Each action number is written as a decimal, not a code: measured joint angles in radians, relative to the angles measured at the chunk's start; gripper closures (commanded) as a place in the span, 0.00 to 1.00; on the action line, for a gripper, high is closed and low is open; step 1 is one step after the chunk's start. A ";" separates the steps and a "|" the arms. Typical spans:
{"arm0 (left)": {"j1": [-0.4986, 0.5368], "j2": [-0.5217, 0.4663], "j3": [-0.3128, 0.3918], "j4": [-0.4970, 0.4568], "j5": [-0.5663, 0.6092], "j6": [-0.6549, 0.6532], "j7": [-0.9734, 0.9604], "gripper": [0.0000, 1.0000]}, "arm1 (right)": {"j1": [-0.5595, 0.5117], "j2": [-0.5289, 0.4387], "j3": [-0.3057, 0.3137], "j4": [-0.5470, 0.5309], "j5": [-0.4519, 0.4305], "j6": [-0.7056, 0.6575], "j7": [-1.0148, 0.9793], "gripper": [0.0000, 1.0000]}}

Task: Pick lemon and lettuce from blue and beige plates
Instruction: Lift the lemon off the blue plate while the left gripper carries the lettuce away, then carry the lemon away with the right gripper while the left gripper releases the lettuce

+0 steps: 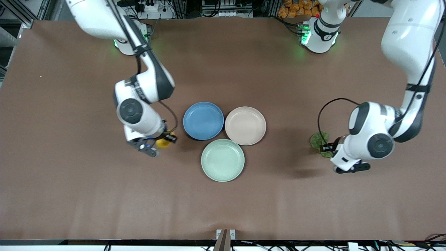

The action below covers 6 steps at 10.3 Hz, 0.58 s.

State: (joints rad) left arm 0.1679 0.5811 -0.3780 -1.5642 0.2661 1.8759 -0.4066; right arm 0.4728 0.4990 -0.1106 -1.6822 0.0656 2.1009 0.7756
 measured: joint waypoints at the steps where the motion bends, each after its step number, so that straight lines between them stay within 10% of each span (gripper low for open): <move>1: 0.000 -0.062 -0.007 0.015 0.000 -0.057 0.002 0.00 | -0.033 0.000 -0.001 -0.001 -0.029 -0.016 -0.059 1.00; 6: -0.002 -0.324 -0.088 0.024 0.000 -0.166 0.002 0.00 | -0.151 -0.051 -0.006 -0.040 -0.066 -0.063 -0.393 1.00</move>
State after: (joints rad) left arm 0.1664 0.2567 -0.4661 -1.5400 0.2661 1.7101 -0.4042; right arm 0.3216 0.4484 -0.1163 -1.7223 -0.0005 2.0380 0.3830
